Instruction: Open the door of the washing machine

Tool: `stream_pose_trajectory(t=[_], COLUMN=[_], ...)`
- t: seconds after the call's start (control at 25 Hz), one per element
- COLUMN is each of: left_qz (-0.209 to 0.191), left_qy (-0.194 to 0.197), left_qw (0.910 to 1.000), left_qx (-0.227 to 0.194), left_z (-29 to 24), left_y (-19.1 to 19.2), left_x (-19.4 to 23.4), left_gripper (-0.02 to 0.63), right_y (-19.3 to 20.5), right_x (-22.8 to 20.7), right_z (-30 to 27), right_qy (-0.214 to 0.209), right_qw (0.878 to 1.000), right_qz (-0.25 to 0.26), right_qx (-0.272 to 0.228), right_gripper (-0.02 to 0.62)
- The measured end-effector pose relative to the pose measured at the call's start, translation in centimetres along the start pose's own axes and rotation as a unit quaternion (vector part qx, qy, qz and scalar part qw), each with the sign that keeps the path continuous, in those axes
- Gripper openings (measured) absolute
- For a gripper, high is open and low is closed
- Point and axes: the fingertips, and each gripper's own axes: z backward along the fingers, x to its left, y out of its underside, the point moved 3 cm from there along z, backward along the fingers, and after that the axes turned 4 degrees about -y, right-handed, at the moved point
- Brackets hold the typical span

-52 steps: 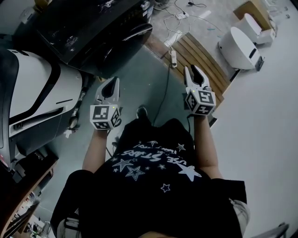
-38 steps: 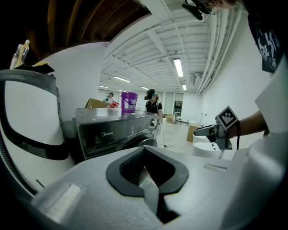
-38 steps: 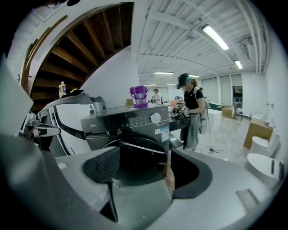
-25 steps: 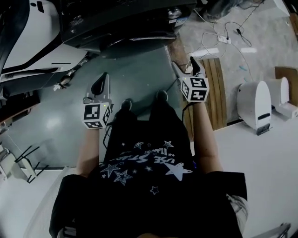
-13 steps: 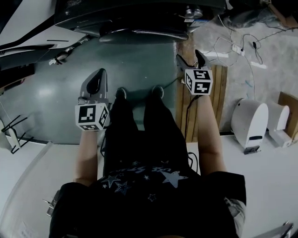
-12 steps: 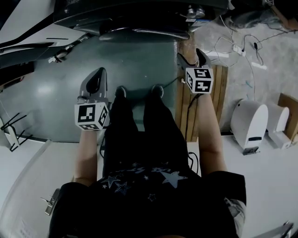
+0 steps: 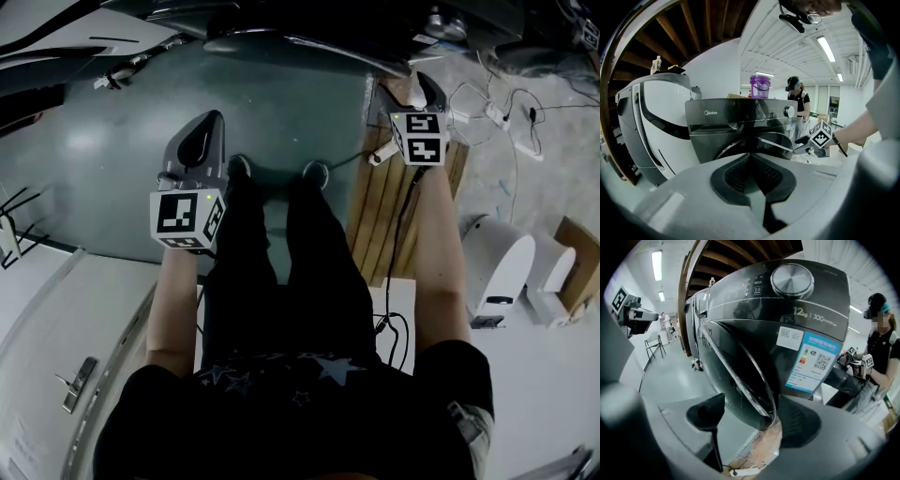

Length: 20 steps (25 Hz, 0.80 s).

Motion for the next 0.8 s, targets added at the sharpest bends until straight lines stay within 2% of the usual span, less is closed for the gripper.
stream_pose_trajectory(t=[0.24,0.48,0.52,0.64,0.68,0.8], left_qz=[0.009,0.013,0.013,0.013,0.012,0.008], left_qy=[-0.002,0.001,0.003,0.007,0.009,0.008], left_qw=[0.9999,0.9996,0.9996,0.9995,0.9995,0.9994], left_qx=[0.007,0.024,0.026,0.028,0.029,0.032], left_z=[-0.2,-0.3,-0.3,-0.3,-0.4,-0.5], left_y=[0.9,2.3,2.4,2.5,2.4,2.5], left_x=[-0.7,-0.9,-1.0,-1.3,-1.4,-1.4], left_gripper=[0.012,0.012,0.012,0.011,0.012,0.012], right_y=[-0.8,-1.4,-1.5,-1.7,-1.6,-0.8], right_x=[0.0,0.0,0.1,-0.2,-0.2,0.6], right_z=[-2.1,-3.4,-3.5,-3.5,-3.4,-3.0], right_qy=[-0.025,-0.043,-0.042,-0.024,-0.025,-0.044], right_qw=[0.997,0.987,0.985,0.979,0.979,0.978], right_qz=[0.063,0.152,0.164,0.195,0.197,0.197], right_qx=[0.025,0.036,0.037,0.045,0.049,0.059], right_gripper=[0.353,0.341,0.331,0.213,0.192,0.183])
